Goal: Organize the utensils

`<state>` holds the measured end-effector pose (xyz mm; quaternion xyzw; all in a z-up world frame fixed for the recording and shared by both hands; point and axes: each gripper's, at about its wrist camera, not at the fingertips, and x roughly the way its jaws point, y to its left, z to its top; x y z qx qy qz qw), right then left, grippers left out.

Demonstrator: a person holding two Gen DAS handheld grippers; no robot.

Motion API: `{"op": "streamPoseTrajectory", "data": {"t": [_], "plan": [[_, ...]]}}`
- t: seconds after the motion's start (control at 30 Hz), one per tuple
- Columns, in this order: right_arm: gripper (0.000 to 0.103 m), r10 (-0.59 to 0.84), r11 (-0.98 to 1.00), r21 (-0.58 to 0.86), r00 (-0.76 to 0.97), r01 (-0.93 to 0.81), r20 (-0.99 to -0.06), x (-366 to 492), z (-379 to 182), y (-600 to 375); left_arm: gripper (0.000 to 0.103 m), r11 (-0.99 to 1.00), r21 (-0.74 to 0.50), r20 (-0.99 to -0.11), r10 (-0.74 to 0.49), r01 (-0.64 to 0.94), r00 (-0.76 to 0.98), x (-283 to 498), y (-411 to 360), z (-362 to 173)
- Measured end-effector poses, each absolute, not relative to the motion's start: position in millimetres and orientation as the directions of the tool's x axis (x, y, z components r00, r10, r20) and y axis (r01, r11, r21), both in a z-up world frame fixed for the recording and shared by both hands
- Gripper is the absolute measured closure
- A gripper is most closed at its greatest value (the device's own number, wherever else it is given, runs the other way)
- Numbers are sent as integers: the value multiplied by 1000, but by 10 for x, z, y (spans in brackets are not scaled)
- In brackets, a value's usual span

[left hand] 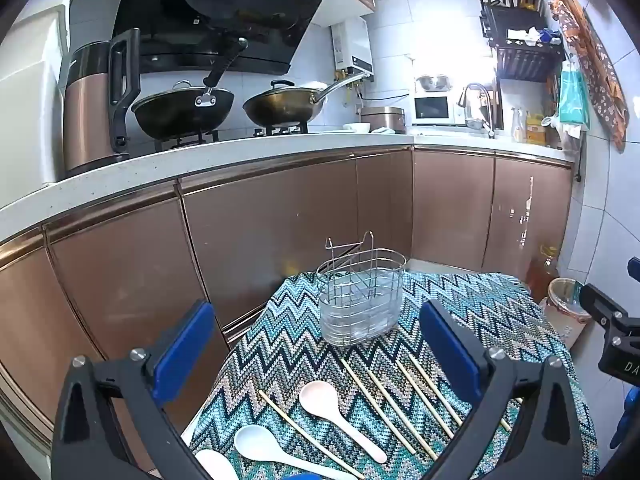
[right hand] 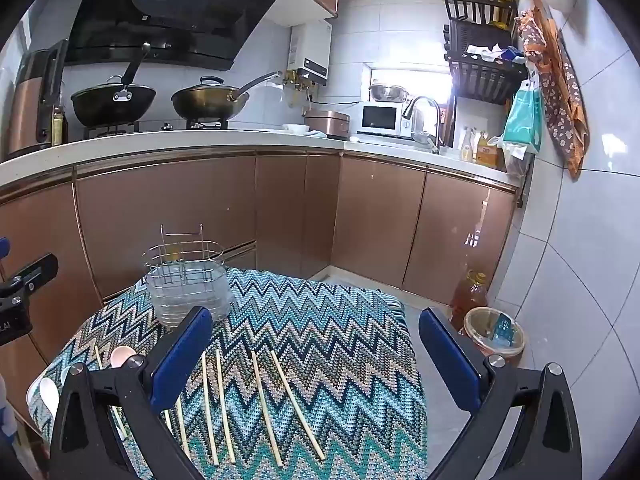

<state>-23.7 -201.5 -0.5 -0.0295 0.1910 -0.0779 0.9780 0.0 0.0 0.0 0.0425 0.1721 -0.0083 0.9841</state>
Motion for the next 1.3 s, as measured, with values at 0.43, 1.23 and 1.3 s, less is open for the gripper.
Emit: {"op": "streamPoseTrajectory", "data": {"t": [0.43,1.23,1.3], "plan": [[0,-172,985,-71,916,157,-362,-252,-15,-2136,0,996,79,-359,-3,33,933,24,-6,-42],[0,-181,983,-56,913,173,-365,-282,-23,-2198,0,996,72,-370,-25,56,929,-19,-73,-30],[0,-181,983,-55,913,172,-366,-284,-21,-2203,0,996,70,-368,-31,61,929,-23,-78,-26]]}}
